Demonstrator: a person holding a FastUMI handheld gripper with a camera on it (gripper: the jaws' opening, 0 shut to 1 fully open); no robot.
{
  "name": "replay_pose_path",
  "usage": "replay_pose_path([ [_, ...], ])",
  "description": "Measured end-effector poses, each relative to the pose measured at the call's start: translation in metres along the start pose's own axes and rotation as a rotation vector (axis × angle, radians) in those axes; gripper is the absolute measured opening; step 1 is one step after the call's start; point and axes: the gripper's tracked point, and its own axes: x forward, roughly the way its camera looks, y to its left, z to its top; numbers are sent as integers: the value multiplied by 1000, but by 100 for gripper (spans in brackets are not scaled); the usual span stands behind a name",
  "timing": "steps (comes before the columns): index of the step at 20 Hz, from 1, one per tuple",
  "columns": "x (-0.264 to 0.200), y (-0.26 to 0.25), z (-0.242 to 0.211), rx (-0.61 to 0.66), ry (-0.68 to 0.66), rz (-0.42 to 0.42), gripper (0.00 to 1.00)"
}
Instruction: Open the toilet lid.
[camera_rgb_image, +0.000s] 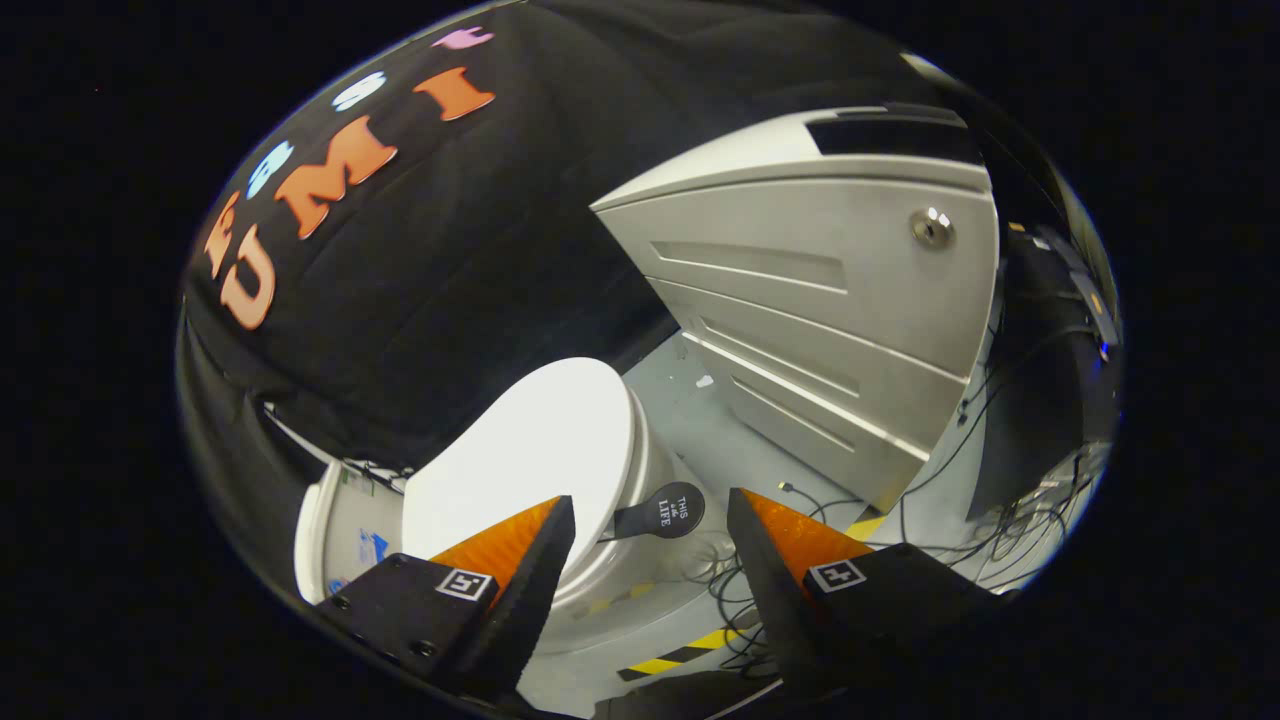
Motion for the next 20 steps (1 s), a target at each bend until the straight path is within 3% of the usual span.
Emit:
replay_pose_path([
  [4, 7, 4, -29, 265, 135, 58, 98],
  [7, 23, 4, -26, 411, 66, 91, 98],
  [13, 35, 8, -19, 450, -73, 162, 91],
  [17, 42, 2, -25, 544, 0, 203, 85],
  [20, 50, -12, -25, 554, 1, 152, 53],
])
